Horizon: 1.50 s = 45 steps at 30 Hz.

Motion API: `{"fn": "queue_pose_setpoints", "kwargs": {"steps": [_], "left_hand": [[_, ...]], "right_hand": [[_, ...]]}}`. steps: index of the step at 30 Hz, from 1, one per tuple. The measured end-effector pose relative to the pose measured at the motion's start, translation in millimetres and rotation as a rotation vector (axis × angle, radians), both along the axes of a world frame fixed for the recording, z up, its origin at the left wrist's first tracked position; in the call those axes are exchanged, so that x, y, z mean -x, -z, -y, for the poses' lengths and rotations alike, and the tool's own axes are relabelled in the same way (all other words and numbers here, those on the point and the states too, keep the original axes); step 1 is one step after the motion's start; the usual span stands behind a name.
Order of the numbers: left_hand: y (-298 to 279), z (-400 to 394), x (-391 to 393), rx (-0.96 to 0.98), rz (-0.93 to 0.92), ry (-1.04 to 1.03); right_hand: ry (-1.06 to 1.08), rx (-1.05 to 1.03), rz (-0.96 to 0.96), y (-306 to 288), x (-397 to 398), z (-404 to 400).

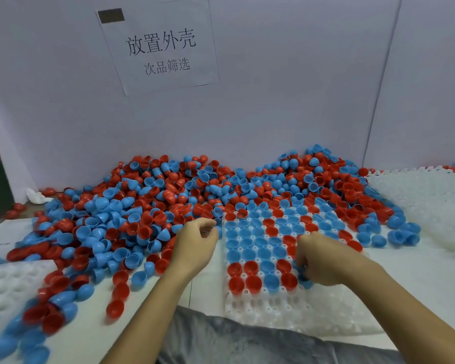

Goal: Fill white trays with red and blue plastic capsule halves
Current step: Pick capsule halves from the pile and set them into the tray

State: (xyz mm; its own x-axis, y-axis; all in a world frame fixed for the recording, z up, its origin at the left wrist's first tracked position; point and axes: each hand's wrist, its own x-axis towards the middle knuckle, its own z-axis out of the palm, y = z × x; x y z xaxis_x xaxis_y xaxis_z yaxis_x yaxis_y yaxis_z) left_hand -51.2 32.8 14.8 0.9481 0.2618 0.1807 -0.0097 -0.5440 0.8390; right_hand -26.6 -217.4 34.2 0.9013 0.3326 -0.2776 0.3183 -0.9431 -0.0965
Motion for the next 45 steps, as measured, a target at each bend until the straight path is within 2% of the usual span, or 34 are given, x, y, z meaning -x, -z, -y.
{"fn": "queue_pose_setpoints", "kwargs": {"steps": [3,5,9,12,16,18,22,26,30,33,35,38,42,45], "left_hand": [[-3,-28,-2,-0.154,0.003,-0.091],[-6,-49,-8,-0.28,-0.011,-0.164],[-17,-85,-23,-0.503,-0.181,-0.258],[-23,-95,-45,-0.623,-0.341,-0.1],[-14,-81,-74,-0.922,-0.32,0.229],[-3,-74,-87,-1.011,-0.401,0.271],[11,-74,-113,-0.983,-0.527,0.181],[17,-74,-134,-0.976,-0.498,0.113],[22,-79,-141,-0.97,-0.431,0.165],[21,-88,-140,-0.906,-0.28,0.165],[16,-93,-140,-0.767,-0.179,0.14],[4,-97,-140,-0.423,-0.021,0.073],[-14,-98,-139,-0.002,0.111,-0.117],[-30,-93,-132,0.424,0.12,-0.17]], "right_hand": [[0.0,-0.013,-0.071,-5,-5,3],[0.018,-0.032,-0.053,-12,-8,6],[0.044,-0.12,0.041,-19,-18,-4],[-0.029,-0.177,0.058,-23,-24,-21],[-0.126,-0.237,0.086,-25,-29,-52],[-0.151,-0.256,0.088,-22,-32,-64],[-0.167,-0.291,0.077,-19,-36,-73],[-0.168,-0.289,0.076,-14,-40,-71],[-0.167,-0.303,0.078,-12,-42,-67],[-0.164,-0.315,0.086,-13,-42,-63],[-0.158,-0.32,0.091,-15,-42,-61],[-0.155,-0.342,0.1,-18,-42,-58],[-0.15,-0.417,0.136,-21,-43,-60],[-0.131,-0.499,0.147,-20,-42,-67]]}}
